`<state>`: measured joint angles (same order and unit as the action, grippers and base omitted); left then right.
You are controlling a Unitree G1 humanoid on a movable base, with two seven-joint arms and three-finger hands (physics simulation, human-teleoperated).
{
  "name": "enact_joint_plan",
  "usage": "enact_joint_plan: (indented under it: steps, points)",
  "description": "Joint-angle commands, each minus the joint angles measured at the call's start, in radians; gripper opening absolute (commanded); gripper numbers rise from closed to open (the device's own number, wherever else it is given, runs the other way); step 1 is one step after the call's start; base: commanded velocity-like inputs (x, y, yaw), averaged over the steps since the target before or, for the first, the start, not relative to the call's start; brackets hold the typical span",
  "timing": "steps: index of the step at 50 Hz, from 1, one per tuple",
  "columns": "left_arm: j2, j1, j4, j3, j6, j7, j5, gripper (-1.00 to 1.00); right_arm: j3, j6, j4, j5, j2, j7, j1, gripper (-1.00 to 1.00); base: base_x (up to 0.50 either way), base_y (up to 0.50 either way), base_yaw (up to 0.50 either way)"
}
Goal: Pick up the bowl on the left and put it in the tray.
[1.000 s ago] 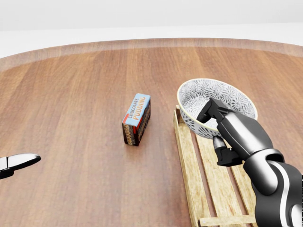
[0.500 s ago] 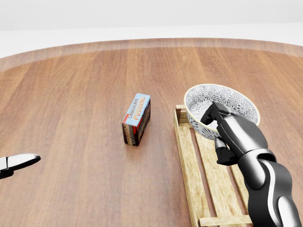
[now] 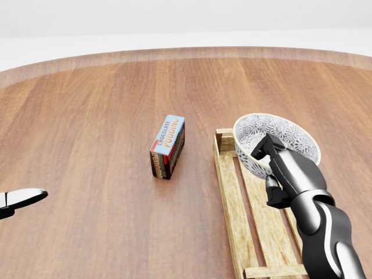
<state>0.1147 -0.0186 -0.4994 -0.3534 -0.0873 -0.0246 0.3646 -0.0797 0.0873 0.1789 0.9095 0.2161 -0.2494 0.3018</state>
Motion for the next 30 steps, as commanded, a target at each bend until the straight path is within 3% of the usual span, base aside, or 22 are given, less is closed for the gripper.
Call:
enact_joint_plan:
  steps: [1, 30]
  points:
    - [0.000, 0.001, -0.003, 0.000, 0.000, -0.001, 0.001, 1.00, 0.001, 0.000, 0.051, 0.040, 0.006, 0.040, 0.006, -1.00, 0.00, 0.00, 0.00]
    - [0.002, -0.002, 0.001, -0.003, 0.000, -0.002, 0.006, 1.00, 0.015, 0.000, 0.205, 0.005, 0.006, 0.129, 0.017, -1.00, 0.00, 0.00, 0.00]
